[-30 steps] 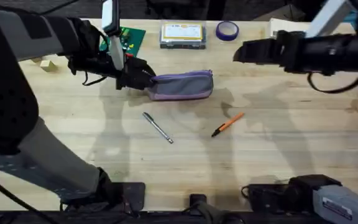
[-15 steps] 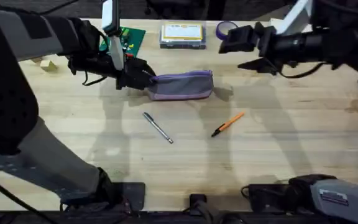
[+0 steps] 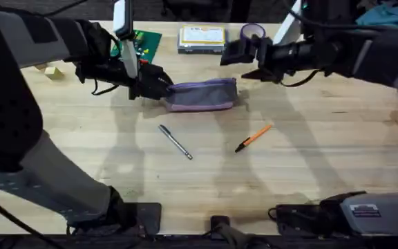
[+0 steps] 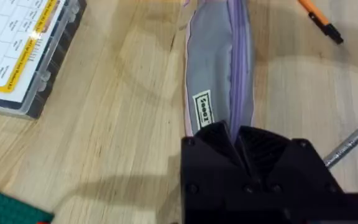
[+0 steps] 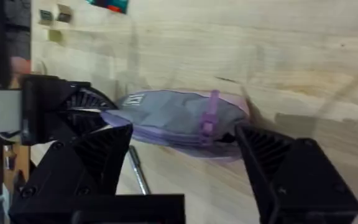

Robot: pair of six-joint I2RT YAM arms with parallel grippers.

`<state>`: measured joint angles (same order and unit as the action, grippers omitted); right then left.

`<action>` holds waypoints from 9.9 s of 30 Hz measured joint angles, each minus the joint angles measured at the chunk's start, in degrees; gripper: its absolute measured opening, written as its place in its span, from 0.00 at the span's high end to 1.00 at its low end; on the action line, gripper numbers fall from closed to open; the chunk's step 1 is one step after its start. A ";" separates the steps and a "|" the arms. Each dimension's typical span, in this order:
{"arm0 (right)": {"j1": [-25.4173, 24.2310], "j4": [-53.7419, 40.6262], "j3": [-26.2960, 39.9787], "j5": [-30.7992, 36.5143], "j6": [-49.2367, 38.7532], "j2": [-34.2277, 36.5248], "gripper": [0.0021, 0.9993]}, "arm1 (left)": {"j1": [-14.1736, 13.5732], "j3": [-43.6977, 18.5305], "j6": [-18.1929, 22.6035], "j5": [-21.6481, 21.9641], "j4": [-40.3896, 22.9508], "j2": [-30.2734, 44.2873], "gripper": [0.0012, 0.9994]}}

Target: Unzip the bag, pick up the pens from the table one at a time and place them inside, then zip the bag closed.

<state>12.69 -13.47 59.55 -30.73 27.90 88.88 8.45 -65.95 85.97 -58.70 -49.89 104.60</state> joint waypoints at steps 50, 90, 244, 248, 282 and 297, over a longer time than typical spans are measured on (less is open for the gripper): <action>-0.04 2.01 0.04 0.65 -9.97 7.35 0.97 | 0.00 0.00 0.00 -0.02 0.00 0.00 0.96; 13.02 10.02 0.04 10.22 -12.96 1.09 0.97 | 0.22 0.00 0.00 0.22 0.24 0.00 0.96; 24.02 -0.07 1.49 22.60 -61.81 6.76 0.00 | 9.07 -1.31 0.24 0.00 -14.66 -13.90 0.01; 24.02 -0.11 1.49 22.89 -61.31 6.71 0.00 | 9.07 -1.31 0.24 0.00 -14.60 -13.90 0.01; 24.15 -32.55 1.49 52.32 2.53 -37.96 0.00 | 9.07 -1.31 0.24 0.00 -13.75 -13.92 0.01; 24.15 -50.53 1.49 56.42 29.38 -34.97 0.00 | 9.07 -1.31 0.24 0.00 -13.73 -13.90 0.01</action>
<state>36.84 -64.01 61.04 25.69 57.28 53.91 17.52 -67.26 86.21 -58.70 -63.61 90.70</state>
